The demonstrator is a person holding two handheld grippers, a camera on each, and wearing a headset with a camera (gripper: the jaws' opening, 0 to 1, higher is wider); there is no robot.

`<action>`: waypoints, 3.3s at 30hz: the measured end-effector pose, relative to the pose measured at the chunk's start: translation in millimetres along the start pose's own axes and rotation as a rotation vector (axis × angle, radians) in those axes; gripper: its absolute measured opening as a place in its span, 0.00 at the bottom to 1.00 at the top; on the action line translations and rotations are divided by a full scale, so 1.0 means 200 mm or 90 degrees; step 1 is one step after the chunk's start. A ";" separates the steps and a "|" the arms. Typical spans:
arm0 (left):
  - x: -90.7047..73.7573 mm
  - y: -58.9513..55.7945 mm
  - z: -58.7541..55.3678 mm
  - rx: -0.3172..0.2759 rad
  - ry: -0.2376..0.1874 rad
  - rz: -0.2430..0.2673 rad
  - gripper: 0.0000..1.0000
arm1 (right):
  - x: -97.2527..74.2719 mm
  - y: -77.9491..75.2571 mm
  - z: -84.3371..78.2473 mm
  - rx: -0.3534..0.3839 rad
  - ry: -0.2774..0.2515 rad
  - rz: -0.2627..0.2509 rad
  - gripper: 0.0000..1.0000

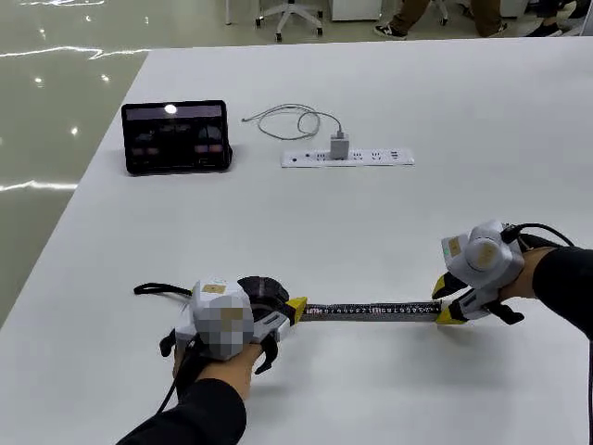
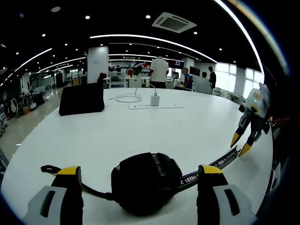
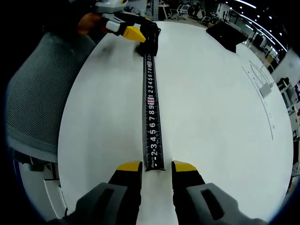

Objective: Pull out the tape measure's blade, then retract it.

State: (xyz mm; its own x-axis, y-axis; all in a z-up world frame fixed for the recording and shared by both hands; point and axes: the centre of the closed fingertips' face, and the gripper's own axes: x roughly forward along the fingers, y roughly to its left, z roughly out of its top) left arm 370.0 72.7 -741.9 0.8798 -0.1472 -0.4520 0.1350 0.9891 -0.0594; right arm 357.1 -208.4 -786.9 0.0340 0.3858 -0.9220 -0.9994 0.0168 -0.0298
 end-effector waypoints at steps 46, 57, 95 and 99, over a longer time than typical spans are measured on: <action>0.06 -0.03 -0.07 -0.073 0.059 0.009 0.65 | 0.04 -0.01 -0.03 0.004 0.085 0.011 0.11; 0.06 -0.03 -0.08 -0.048 0.083 0.015 0.62 | 0.04 -0.01 -0.03 0.019 0.085 0.008 0.11; 0.06 -0.03 -0.09 -0.053 0.098 0.000 0.62 | 0.06 -0.01 0.01 0.049 0.071 -0.003 0.12; 0.06 -0.03 -0.09 -0.053 0.099 0.000 0.62 | 0.06 -0.01 0.02 0.051 0.071 -0.003 0.12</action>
State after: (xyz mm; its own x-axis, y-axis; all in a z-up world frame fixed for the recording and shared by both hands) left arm 371.0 64.5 -763.6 0.7982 -0.1502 -0.5833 0.0905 0.9873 -0.1305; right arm 359.9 -200.5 -796.8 0.0335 0.2812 -0.9591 -0.9955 0.0942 -0.0072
